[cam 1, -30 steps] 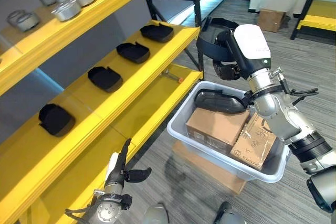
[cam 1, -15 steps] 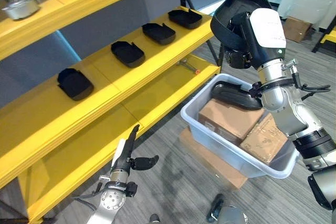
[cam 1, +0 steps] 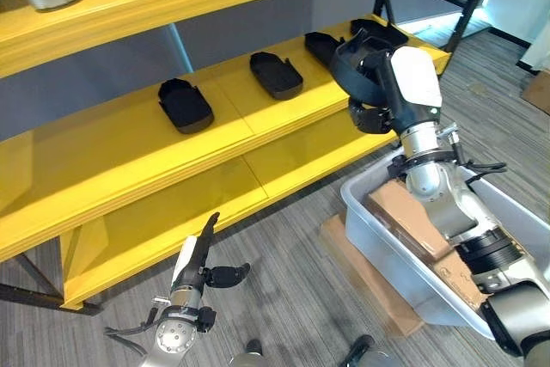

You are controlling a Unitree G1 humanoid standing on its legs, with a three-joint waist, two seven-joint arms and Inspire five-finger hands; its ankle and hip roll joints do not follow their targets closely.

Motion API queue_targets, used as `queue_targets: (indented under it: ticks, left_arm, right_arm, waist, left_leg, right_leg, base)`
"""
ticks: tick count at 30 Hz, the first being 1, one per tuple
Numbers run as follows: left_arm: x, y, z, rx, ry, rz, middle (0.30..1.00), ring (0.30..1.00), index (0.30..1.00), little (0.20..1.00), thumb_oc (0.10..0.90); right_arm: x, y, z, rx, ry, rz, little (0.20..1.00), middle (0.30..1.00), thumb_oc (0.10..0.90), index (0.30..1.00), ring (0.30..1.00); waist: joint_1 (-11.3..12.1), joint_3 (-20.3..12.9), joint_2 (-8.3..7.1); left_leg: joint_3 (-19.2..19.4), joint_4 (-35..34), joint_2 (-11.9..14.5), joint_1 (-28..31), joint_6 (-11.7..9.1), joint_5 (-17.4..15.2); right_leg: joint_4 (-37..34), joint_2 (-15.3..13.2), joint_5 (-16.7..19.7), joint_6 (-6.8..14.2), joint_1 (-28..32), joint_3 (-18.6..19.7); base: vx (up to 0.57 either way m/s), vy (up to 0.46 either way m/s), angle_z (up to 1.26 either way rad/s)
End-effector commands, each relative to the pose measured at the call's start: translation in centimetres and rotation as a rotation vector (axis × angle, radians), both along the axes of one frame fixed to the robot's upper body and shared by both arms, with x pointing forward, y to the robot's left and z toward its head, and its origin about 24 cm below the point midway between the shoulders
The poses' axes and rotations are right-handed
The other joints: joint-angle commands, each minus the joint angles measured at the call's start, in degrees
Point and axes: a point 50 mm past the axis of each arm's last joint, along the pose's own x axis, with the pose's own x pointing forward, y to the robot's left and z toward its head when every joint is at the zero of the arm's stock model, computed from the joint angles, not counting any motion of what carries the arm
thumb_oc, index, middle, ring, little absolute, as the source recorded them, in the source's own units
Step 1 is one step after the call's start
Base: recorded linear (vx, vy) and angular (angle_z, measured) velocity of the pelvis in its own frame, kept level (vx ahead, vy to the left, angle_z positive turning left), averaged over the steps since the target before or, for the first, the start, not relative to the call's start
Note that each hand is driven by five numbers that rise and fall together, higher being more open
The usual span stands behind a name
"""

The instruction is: Move parts from the plastic box to the shelf.

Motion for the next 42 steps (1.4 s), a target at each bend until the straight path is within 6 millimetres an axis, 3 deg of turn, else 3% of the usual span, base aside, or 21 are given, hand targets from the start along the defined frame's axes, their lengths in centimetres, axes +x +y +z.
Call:
queue_targets:
  ticks: [1,4,5,6,7,8,10,11,16,17,19,21,25,42]
  left_arm:
    - [2.0,0.9,5.9,0.117,-0.296,-0.035,1.0,1.0,1.0,1.0,0.9]
    - [2.3,0.9,6.0,0.13,-0.3,-0.039,1.0,1.0,1.0,1.0,0.9]
    - [2.7,1.0,6.3,0.148,-0.312,-0.047,1.0,1.0,1.0,1.0,0.9]
    - [2.7,1.0,6.3,0.148,-0.313,-0.047,1.0,1.0,1.0,1.0,0.9]
    - [3.4,0.9,6.2,0.15,-0.312,-0.048,1.0,1.0,1.0,1.0,0.9]
    - [3.4,0.8,6.2,0.149,-0.313,-0.049,1.0,1.0,1.0,1.0,0.9]
    - [4.3,0.4,6.2,0.151,-0.306,-0.081,1.0,1.0,1.0,1.0,0.9]
    - [4.3,0.2,6.2,0.135,-0.303,-0.084,1.0,1.0,1.0,1.0,0.9]
    - [4.3,0.2,6.2,0.135,-0.302,-0.084,1.0,1.0,1.0,1.0,0.9]
    - [4.3,-0.4,5.5,0.089,-0.269,-0.101,1.0,1.0,1.0,1.0,0.9]
    - [4.2,-0.3,5.5,0.091,-0.27,-0.1,1.0,1.0,1.0,1.0,0.9]
    - [3.8,-0.1,5.3,0.096,-0.26,-0.095,1.0,1.0,1.0,1.0,0.9]
    - [2.4,0.8,4.1,0.014,-0.217,0.008,1.0,1.0,1.0,1.0,0.9]
    - [2.5,0.2,4.6,0.035,-0.215,-0.061,1.0,1.0,1.0,1.0,0.9]
  right_arm:
    - [-0.8,1.3,8.0,0.054,-0.356,0.029,0.3,0.3,0.4,0.3,0.3]
    - [-0.6,1.3,7.8,0.045,-0.344,0.026,0.3,0.3,0.4,0.3,0.3]
    - [-0.5,0.9,7.9,0.021,-0.344,0.013,0.3,0.3,0.4,0.3,0.3]
    - [-0.5,0.9,7.9,0.021,-0.345,0.012,0.3,0.3,0.4,0.3,0.3]
    - [-0.7,-0.1,8.2,0.009,-0.356,-0.007,0.3,0.3,0.4,0.3,0.3]
    - [-0.8,-0.1,8.2,0.009,-0.356,-0.007,0.3,0.3,0.4,0.3,0.3]
    - [-1.1,-1.2,8.5,0.028,-0.374,-0.029,0.3,0.3,0.4,0.3,0.3]
    - [-1.3,-1.5,8.7,0.043,-0.377,-0.023,0.3,0.3,0.4,0.3,0.3]
    - [-1.3,-1.5,8.7,0.042,-0.377,-0.022,0.3,0.3,0.4,0.3,0.3]
    - [-1.2,-1.5,9.0,0.056,-0.364,0.013,0.3,0.3,0.4,0.3,0.3]
    - [-1.4,-1.6,9.0,0.055,-0.37,0.015,0.3,0.3,0.4,0.3,0.3]
    - [-1.3,-1.8,8.9,0.049,-0.357,0.011,0.3,0.3,0.4,0.3,0.3]
    - [-1.4,-1.4,8.0,0.078,-0.324,0.04,0.3,0.3,0.4,0.3,0.3]
    - [-2.2,-2.0,6.5,0.103,-0.284,0.062,0.3,0.3,0.4,0.3,0.3]
  waist:
    - [1.4,-1.2,-3.85]
    - [1.5,-0.8,-3.8]
    - [1.0,-0.6,-3.91]
    - [1.0,-0.7,-4.12]
    - [-1.5,-1.1,-4.21]
    - [-1.4,-1.2,-4.29]
    - [-4.2,-1.7,-4.43]
    - [-5.2,-1.9,-4.27]
    - [-5.5,-1.9,-4.27]
    - [-9.0,-2.0,-4.17]
    - [-9.7,-2.5,-4.56]
    - [-9.9,-2.8,-4.62]
    - [-9.0,-4.5,-3.19]
    - [-8.4,-6.4,-2.19]
  left_leg:
    - [-2.7,12.7,-2.5,-2.8,5.1,-13.6]
    - [-3.8,13.6,-3.4,-3.5,5.6,-13.8]
    - [-5.7,13.3,-3.7,-4.3,6.0,-13.3]
    - [-5.6,13.2,-4.0,-4.5,6.1,-13.0]
    - [-9.8,11.2,-5.6,-4.4,6.4,-12.1]
    - [-9.6,11.0,-5.7,-4.6,6.3,-11.8]
    - [-15.9,10.0,-9.4,-5.2,6.9,-10.3]
    - [-17.4,8.6,-9.9,-4.9,7.0,-9.4]
    - [-17.7,8.4,-10.0,-4.8,7.0,-9.3]
    - [-23.7,3.5,-13.0,0.7,7.5,-7.5]
    - [-25.6,4.3,-13.9,1.2,7.2,-8.2]
    - [-25.1,5.0,-13.8,1.6,7.2,-8.9]
    - [-24.7,3.8,-12.1,4.1,6.9,-9.7]
    - [-28.8,-0.6,-7.9,5.4,4.5,-7.6]
  right_leg:
    - [-13.6,-4.9,16.0,10.9,6.2,2.2]
    - [-11.1,-5.8,17.2,10.9,5.6,5.3]
    - [-9.8,-4.2,17.4,10.5,4.7,11.4]
    - [-10.0,-4.5,17.7,10.4,4.4,11.4]
    - [-11.7,3.0,16.4,9.4,2.8,24.8]
    - [-11.7,2.9,16.7,9.3,2.5,25.0]
    - [-11.9,11.6,13.1,7.5,2.1,36.0]
    - [-11.8,13.8,10.5,6.4,1.3,35.5]
    - [-11.8,13.7,10.4,6.4,1.4,35.1]
    - [-13.5,24.5,10.6,5.7,-6.6,36.5]
    - [-16.2,24.0,10.2,5.1,-4.7,36.5]
    - [-16.6,23.4,10.0,4.8,-3.2,36.2]
    - [-16.1,24.1,8.0,3.7,-0.7,35.0]
    - [-15.2,24.5,2.3,1.3,2.2,31.8]
  base:
    - [-0.03,0.164,0.32]
    - [-0.03,0.178,0.4]
    - [-0.04,0.124,0.34]
    - [0.03,0.114,0.86]
    - [0.04,0.049,0.85]
    - [0.1,0.078,1.09]
    - [0.14,0.127,1.11]
    - [0.14,0.108,1.11]
    - [0.08,0.022,1.0]
    - [0.43,0.054,0.21]
    - [0.33,-0.017,1.38]
    - [0.12,-0.049,0.75]
    - [0.21,-0.12,0.34]
    - [0.1,-0.075,0.22]
